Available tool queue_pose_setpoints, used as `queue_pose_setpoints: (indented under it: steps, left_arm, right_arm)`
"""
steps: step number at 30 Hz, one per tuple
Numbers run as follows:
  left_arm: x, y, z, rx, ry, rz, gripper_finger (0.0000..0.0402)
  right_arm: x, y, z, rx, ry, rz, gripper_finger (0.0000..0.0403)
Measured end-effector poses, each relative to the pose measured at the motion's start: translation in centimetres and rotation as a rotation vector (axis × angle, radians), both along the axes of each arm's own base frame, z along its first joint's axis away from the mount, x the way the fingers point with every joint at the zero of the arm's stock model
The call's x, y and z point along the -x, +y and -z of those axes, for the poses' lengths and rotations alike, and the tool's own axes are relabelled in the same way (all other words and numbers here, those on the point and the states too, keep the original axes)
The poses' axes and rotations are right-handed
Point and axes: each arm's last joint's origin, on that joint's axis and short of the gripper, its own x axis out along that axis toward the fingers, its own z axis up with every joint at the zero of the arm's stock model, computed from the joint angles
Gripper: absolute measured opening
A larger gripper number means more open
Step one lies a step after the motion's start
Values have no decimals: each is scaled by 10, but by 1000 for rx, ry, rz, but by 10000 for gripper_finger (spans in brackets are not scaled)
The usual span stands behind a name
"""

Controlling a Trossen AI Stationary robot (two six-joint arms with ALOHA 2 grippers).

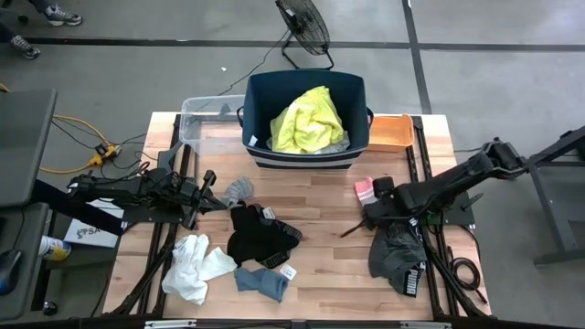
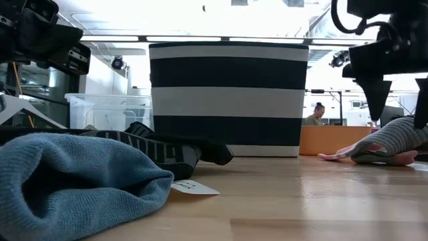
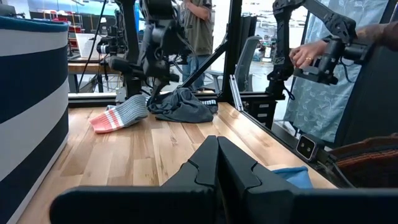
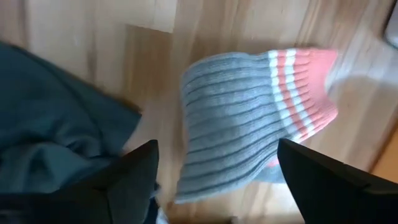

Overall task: Pick & Place Cloths
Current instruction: Put the right gray sock into the yellow bin

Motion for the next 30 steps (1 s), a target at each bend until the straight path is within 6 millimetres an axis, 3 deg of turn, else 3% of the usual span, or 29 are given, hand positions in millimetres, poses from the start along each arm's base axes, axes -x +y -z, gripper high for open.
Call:
queue_pose_setpoints:
  steps: [15, 27, 30]
  left_arm:
    - [0, 0, 0, 0, 0, 0, 1]
    - [0, 0, 0, 0, 0, 0, 1]
    - [0, 0, 0, 0, 0, 0, 1]
  right_arm:
    - [-15, 6, 41, 106, 212, -43, 207]
    - [-14, 5, 29, 125, 250, 28, 17]
    - [-19, 6, 20, 128, 211, 119, 8]
